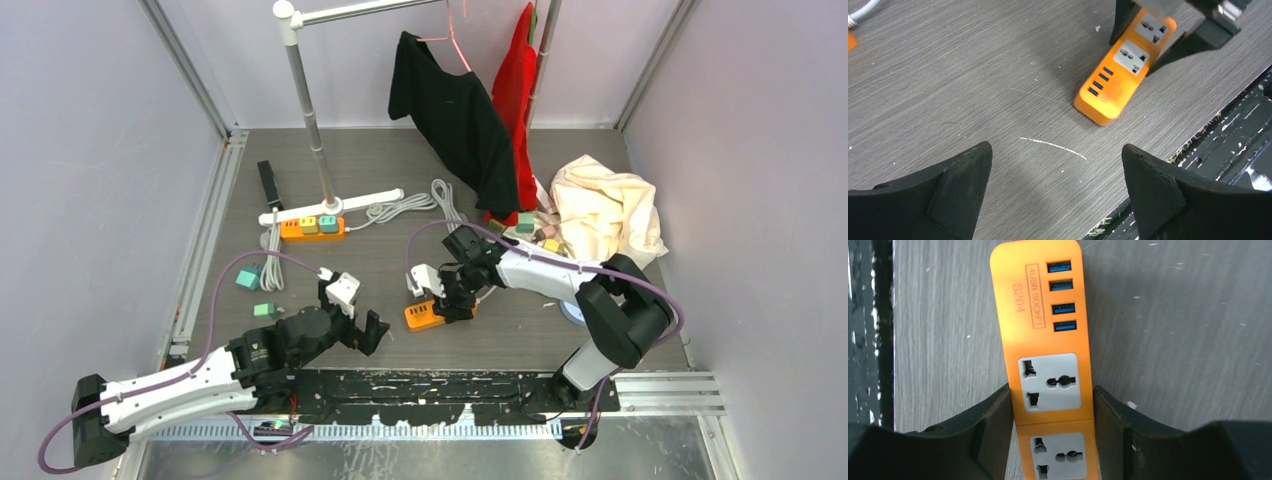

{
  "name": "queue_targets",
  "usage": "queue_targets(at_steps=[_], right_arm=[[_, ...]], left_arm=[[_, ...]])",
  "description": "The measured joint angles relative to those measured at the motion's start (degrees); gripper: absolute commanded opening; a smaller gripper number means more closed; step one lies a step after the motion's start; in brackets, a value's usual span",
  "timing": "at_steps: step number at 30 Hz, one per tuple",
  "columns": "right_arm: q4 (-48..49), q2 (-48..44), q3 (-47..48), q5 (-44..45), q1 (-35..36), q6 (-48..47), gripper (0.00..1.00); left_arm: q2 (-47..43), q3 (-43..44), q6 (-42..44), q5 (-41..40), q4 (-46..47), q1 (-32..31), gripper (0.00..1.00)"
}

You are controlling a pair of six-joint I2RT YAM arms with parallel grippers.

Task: Pull the plug off the socket
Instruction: Move the socket to the center of the board.

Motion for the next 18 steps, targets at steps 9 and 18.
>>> queue_targets(at_steps=[9, 18], right_arm=[[11.34, 0.17, 2.21, 4.55, -5.46, 22.27, 0.08], [23.26, 13.31, 13.53, 25.18, -6.71, 45.46, 0.13]], left_arm=[[-0.98, -4.0, -0.59, -0.42, 1.09, 0.0, 1.0], [-1.16, -4.31, -0.59, -1.18, 1.92, 0.0, 1.0]])
